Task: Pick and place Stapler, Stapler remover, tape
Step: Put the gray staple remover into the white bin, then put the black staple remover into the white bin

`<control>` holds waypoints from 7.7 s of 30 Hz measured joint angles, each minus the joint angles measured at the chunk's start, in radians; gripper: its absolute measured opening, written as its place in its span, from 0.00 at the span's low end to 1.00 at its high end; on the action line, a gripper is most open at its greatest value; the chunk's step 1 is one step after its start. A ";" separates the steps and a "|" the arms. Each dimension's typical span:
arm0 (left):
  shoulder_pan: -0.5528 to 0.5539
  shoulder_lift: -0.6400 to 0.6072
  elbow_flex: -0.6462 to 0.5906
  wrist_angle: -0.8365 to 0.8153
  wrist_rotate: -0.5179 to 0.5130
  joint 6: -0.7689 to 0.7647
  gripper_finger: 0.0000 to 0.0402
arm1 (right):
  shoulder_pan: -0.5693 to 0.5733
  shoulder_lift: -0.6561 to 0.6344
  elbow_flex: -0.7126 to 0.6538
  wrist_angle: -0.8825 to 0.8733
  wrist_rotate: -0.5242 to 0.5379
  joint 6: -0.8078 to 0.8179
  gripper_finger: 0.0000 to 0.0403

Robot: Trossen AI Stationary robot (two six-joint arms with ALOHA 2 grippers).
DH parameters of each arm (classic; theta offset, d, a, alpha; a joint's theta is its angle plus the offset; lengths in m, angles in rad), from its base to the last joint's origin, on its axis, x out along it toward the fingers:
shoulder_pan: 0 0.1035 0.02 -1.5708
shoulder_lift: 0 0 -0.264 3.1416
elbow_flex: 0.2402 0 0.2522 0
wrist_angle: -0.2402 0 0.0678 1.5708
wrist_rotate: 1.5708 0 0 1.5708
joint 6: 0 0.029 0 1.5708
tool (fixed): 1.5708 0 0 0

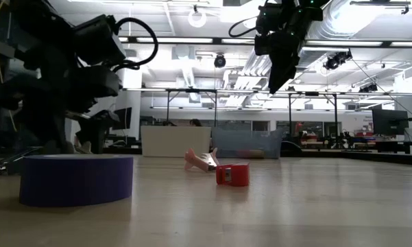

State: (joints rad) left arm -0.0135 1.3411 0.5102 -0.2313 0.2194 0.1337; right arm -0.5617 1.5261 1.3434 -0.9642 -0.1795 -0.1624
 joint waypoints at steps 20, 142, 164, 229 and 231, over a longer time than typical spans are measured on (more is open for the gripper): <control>0.000 0.000 0.000 -0.004 -0.053 -0.122 0.31 | 0.000 0.000 0.000 0.001 0.000 -0.002 0.52; 0.462 0.181 0.512 -0.537 0.257 0.568 0.65 | -0.073 -0.121 0.000 0.069 0.017 -0.067 0.52; 0.052 0.181 0.512 -0.752 0.046 0.842 0.65 | -0.072 -0.121 0.000 0.069 -0.018 -0.056 0.52; -0.308 0.334 0.509 -0.595 -0.078 1.090 0.90 | -0.025 -0.121 0.000 0.055 -0.034 -0.063 0.52; -0.308 0.345 0.509 -0.594 -0.078 1.088 0.90 | -0.025 -0.121 0.000 0.055 -0.033 -0.063 0.52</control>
State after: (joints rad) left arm -0.3214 1.6857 1.0193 -0.8254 0.1414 1.2221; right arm -0.5869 1.4052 1.3437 -0.9092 -0.2130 -0.2256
